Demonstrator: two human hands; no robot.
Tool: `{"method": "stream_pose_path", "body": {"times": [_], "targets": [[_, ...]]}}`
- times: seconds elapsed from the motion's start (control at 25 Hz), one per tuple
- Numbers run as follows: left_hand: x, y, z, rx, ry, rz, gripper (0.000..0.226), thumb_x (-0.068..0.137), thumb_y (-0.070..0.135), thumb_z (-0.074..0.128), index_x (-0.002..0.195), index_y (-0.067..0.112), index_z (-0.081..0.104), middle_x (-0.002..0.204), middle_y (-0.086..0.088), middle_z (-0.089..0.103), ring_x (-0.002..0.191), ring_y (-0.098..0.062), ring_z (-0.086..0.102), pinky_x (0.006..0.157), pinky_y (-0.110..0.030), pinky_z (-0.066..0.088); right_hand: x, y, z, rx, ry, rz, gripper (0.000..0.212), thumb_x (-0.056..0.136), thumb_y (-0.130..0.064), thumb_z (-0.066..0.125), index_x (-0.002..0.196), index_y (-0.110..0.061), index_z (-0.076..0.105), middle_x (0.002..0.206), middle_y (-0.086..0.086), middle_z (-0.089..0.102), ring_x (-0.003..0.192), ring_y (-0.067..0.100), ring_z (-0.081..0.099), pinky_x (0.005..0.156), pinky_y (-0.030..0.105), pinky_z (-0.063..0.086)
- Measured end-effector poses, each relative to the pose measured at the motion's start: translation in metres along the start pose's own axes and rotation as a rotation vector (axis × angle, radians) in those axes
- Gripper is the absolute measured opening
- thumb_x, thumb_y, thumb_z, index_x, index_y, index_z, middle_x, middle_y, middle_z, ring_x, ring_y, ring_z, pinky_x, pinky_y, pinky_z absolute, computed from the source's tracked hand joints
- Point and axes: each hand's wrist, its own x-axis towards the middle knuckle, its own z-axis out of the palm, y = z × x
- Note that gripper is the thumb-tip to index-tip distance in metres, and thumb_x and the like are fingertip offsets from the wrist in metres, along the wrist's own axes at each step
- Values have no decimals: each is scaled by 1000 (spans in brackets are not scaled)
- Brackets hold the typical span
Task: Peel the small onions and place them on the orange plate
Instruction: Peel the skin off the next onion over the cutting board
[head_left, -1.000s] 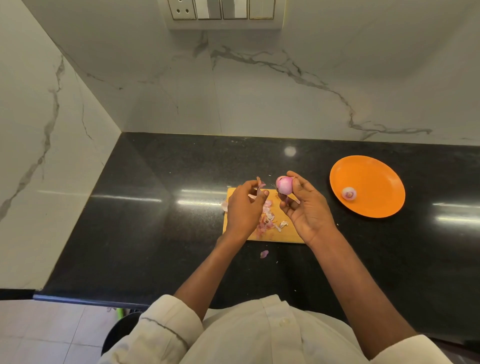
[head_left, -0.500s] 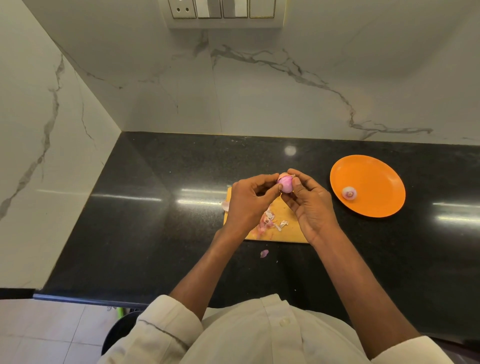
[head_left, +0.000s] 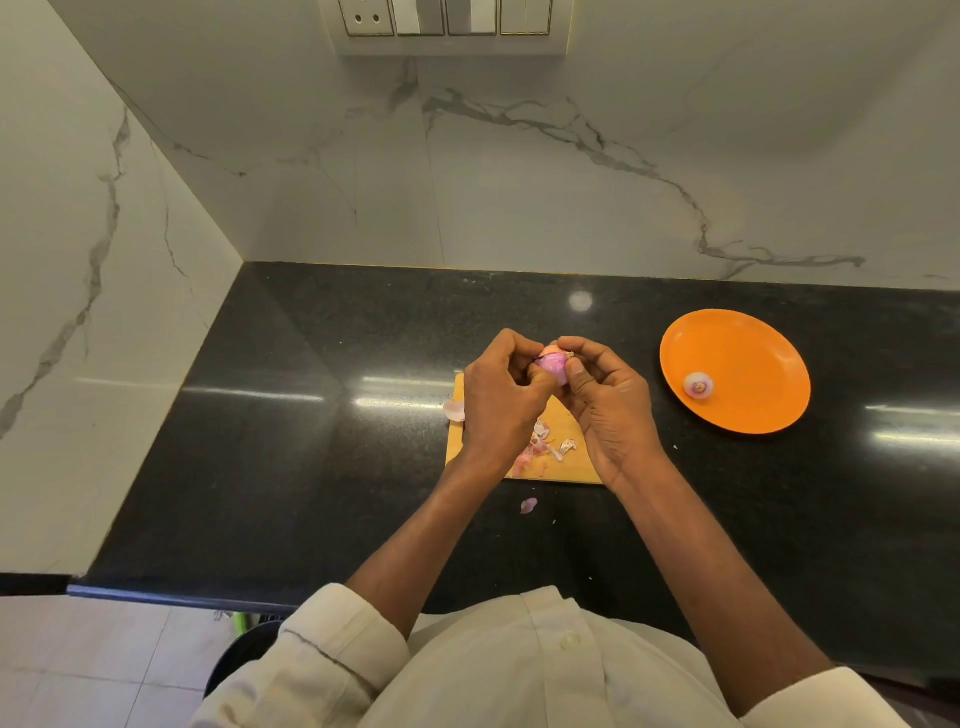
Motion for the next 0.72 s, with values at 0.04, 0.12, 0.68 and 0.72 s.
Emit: {"method": "stream_pose_path", "body": {"times": [0.04,0.12,0.68,0.72], "targets": [[0,-1,-1,-10,16,-2,14,95,19,81,103,13,72,85,5,71,75,-10,68,68,-27,61,0,1,0,6,-6,4,25,102,-1,61,121,-9,74,119,7,77,117,25,73,91,37,63],[1,-3,-2,-54,32,-27,11,93,11,79,103,11,74,89,2,74,80,-16,72,73,-35,65,0,2,1,49,-5,33,25,102,0,59,120,-10,74,122,9,76,118,26,72,94,40,63],[0,-13,2,-360,-120,-191,26,96,23,81,119,12,74,112,-7,78,107,-25,76,95,-42,64,3,-7,-2,297,65,137,29,97,-1,67,125,-7,70,120,16,77,115,31,74,99,41,61],[1,-14,3,-342,-98,-188,24,95,20,82,115,11,74,108,-7,79,103,-25,77,92,-40,65,3,-7,-2,293,69,143,28,98,-1,66,125,-7,70,121,16,77,115,31,74,98,41,61]]}}
